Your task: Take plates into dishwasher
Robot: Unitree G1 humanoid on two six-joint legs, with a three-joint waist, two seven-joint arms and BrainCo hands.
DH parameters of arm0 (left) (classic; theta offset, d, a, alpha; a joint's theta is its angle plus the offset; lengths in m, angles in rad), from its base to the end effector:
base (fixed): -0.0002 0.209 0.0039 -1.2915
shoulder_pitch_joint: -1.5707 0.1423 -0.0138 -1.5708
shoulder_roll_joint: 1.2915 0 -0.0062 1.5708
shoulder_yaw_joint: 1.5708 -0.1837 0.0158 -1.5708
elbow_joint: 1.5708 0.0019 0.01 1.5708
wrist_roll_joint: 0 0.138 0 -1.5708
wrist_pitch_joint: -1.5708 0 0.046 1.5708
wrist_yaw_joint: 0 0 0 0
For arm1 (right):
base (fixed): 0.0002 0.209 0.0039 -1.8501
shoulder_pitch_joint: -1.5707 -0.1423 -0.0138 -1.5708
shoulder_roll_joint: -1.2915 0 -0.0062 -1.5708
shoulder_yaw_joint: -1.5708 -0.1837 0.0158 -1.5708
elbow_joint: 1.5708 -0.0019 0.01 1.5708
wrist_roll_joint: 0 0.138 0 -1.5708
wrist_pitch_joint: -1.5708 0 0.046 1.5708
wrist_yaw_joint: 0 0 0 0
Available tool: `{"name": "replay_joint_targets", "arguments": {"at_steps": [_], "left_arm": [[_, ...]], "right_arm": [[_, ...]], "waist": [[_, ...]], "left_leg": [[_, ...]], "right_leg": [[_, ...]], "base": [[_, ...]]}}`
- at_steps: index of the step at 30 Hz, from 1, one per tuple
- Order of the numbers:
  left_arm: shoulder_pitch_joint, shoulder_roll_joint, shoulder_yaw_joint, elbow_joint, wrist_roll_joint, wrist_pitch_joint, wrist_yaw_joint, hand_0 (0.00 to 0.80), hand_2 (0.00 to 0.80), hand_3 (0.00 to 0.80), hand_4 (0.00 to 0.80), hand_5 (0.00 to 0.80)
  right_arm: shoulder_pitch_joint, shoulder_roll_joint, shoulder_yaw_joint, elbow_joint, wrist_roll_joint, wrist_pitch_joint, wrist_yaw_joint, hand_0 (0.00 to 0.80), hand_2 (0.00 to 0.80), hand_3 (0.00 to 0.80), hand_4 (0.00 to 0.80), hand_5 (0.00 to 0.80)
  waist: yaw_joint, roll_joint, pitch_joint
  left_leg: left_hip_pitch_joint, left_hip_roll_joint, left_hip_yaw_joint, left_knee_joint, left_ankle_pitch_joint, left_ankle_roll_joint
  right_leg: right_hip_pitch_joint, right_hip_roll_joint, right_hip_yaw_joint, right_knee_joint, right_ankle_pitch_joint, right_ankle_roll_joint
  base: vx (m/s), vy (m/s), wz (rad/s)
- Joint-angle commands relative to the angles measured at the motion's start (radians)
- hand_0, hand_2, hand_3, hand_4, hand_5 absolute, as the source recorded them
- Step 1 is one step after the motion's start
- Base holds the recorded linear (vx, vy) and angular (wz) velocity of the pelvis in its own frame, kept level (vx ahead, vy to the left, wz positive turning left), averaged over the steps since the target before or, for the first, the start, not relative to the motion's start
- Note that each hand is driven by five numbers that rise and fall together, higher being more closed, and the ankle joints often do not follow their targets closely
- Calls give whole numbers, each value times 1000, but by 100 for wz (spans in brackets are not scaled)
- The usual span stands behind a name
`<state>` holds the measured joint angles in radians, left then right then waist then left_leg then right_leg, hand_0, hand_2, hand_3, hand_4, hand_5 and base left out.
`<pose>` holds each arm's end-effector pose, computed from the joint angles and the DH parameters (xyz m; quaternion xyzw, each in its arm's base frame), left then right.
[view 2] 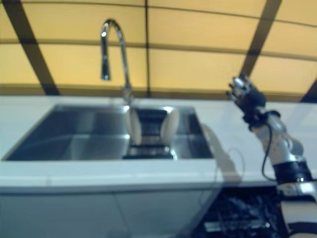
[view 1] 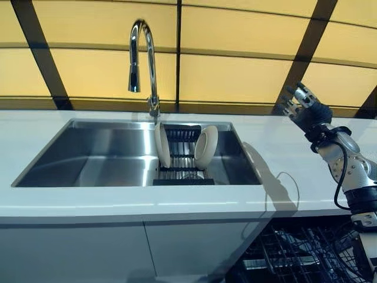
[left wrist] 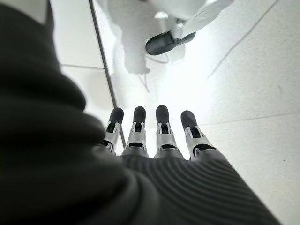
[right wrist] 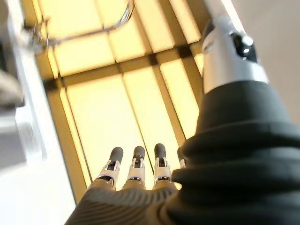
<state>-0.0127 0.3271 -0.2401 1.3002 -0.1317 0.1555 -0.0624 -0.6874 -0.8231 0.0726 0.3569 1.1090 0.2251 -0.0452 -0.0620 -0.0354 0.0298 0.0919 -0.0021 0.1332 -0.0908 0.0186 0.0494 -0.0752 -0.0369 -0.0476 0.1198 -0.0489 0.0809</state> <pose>0.0560 0.2535 -0.1115 0.1256 0.6651 0.0319 0.7354 0.2991 -0.2754 0.2107 0.1533 -0.0668 0.0106 0.9859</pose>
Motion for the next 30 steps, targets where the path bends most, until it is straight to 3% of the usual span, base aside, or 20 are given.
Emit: {"name": "replay_joint_targets", "arguments": {"at_steps": [1, 3, 9, 17, 30], "left_arm": [[-54, 25, 8, 42, 22, 24, -17, 0, 0, 0, 0, 0], [-54, 12, -5, 36, 36, 25, -29, 0, 0, 0, 0, 0], [-31, -10, 0, 35, 43, 18, -24, 0, 0, 0, 0, 0], [-21, -4, 15, 42, 57, 5, -29, 0, 0, 0, 0, 0], [-13, -6, 7, 43, 56, -5, -15, 0, 0, 0, 0, 0]], "right_arm": [[-146, -80, 33, 93, -165, 34, -9, 0, 0, 0, 0, 0], [-173, -104, 81, 125, -274, 56, 8, 0, 0, 0, 0, 0], [-208, -116, 160, 138, -351, 137, 31, 0, 0, 0, 0, 0], [-248, -97, 233, 99, -322, 256, 57, 0, 0, 0, 0, 0], [-287, -19, 291, 47, -291, 268, 5, 0, 0, 0, 0, 0]], "waist": [[15, -20, -17], [17, -25, -25], [28, -32, -28], [32, -40, -9], [53, -49, 13]], "left_leg": [[-12, -40, -57, 4, -62, -9], [-25, -47, -65, 4, -55, -14], [-30, -50, -47, 4, -57, -18], [-36, -44, -20, 4, -59, -17], [-41, -36, -15, 4, -60, -19]], "right_leg": [[44, 41, 11, -113, 85, -4], [72, 45, 9, -159, 90, -6], [104, 41, -13, -207, 98, -8], [95, 36, -31, -204, 93, -8], [91, 30, -43, -198, 88, -4]], "base": [[84, -72, 10], [94, -30, 31], [70, 9, 4], [19, 9, -1], [0, 0, 0]]}}
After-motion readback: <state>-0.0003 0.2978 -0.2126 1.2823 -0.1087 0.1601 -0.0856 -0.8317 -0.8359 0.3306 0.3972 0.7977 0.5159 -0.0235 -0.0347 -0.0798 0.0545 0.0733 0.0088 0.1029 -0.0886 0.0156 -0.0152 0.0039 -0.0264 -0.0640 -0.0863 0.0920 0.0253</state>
